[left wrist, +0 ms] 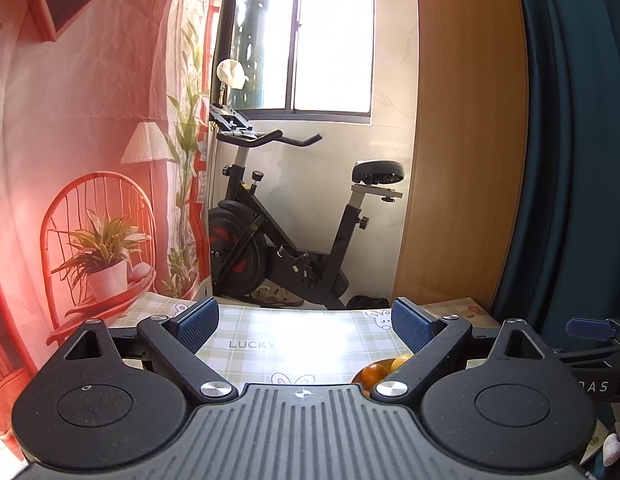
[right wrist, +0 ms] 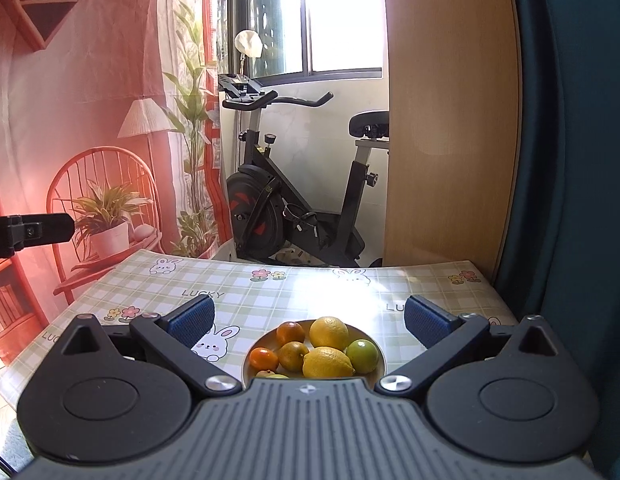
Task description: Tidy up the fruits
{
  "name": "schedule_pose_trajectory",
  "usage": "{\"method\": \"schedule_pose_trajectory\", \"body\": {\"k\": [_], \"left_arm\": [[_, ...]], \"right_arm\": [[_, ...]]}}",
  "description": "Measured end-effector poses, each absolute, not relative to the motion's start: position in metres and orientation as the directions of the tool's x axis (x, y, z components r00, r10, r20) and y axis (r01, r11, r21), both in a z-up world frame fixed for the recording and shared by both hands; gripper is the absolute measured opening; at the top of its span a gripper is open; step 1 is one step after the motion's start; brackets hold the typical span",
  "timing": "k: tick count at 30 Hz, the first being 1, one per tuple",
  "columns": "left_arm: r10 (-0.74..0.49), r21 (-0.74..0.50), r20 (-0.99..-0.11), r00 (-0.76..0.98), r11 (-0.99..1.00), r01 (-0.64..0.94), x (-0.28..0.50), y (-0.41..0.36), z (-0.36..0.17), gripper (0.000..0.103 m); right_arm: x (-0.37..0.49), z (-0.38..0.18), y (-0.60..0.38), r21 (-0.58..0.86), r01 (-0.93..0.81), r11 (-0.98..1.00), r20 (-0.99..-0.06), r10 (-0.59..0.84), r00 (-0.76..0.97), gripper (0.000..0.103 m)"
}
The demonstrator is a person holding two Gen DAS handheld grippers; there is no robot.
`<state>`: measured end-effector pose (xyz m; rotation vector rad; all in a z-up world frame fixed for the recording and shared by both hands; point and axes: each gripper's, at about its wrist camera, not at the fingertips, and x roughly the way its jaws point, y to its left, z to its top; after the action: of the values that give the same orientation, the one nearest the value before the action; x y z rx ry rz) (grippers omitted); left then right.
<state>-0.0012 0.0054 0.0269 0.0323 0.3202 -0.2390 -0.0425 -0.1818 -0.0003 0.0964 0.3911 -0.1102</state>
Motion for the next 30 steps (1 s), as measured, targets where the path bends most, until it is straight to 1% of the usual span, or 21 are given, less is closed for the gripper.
{"method": "schedule_pose_trajectory", "body": {"k": [7, 30], "left_arm": [[-0.227, 0.002, -0.322, 0.919, 0.971, 0.24, -0.0074, 0.0036, 0.0295, 0.096], [-0.234, -0.01, -0.344, 0.909, 0.969, 0.246, -0.0038, 0.0088, 0.0285, 0.097]], "right_arm": [[-0.0494, 0.0081, -0.1838, 0.1, 0.124, 0.987, -0.381, -0.078, 0.921, 0.103], [-0.0481, 0.0095, -0.1903, 0.123, 0.112, 0.986, -0.402, -0.054, 0.914, 0.103]]}}
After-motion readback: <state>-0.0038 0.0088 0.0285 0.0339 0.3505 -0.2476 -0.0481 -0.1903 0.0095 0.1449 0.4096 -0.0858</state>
